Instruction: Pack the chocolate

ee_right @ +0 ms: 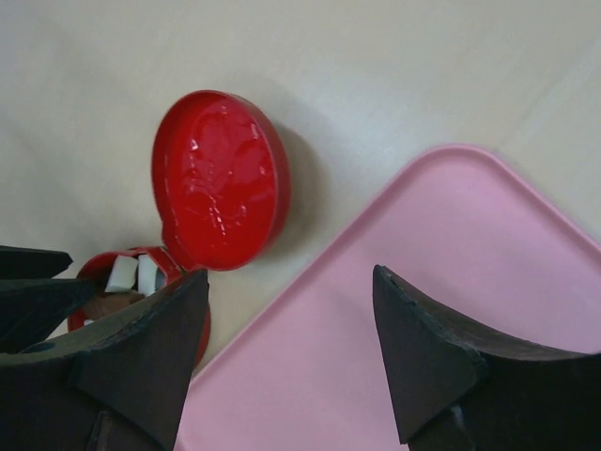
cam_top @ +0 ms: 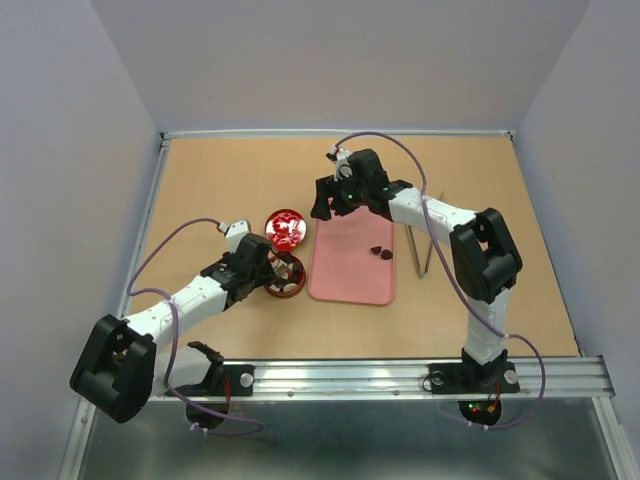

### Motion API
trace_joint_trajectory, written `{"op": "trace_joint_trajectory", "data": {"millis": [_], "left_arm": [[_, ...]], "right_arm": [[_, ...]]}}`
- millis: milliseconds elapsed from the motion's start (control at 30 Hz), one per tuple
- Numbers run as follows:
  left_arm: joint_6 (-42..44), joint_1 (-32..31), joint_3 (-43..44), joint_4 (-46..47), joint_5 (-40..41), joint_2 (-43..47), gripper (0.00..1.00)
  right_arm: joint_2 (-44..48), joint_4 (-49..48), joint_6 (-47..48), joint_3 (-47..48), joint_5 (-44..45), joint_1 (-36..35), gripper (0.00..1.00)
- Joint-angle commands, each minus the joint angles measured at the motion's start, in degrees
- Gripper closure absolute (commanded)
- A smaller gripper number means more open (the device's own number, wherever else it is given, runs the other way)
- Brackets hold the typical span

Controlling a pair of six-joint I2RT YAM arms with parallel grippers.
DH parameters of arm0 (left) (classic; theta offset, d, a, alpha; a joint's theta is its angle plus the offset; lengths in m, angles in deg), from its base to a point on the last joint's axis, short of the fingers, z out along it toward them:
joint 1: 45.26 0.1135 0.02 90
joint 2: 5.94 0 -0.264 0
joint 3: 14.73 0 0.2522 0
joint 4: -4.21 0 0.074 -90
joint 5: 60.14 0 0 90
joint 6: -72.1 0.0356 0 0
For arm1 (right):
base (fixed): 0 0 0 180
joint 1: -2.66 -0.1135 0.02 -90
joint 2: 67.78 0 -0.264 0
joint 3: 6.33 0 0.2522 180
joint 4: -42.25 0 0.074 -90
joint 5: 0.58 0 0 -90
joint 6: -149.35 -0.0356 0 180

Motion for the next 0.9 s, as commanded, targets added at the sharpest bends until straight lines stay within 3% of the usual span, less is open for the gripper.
{"op": "trace_joint_trajectory", "data": {"millis": [0, 367, 767, 867], "left_arm": [[-1.7, -0.5, -0.7, -1.4, 0.7, 1.3, 0.46], [-1.4, -1.1, 0.0, -1.6, 0.6, -0.8, 0.66], [-0.8, -1.3, 0.8, -1.4, 0.6, -2.8, 0.74], [-0.8, -1.3, 0.7, -1.4, 0.8, -2.6, 0.8]], "right_arm": [[-1.3, -4.4, 1.1, 4.4, -2.6, -1.5, 0.25], [-6.0, -4.5, 1.9, 7.7, -4.0, -3.1, 0.27], [-10.8, -5.0, 2.7, 10.5, -6.4, -3.7, 0.3], [-11.9, -5.1, 2.5, 10.9, -6.8, -3.7, 0.3]]}}
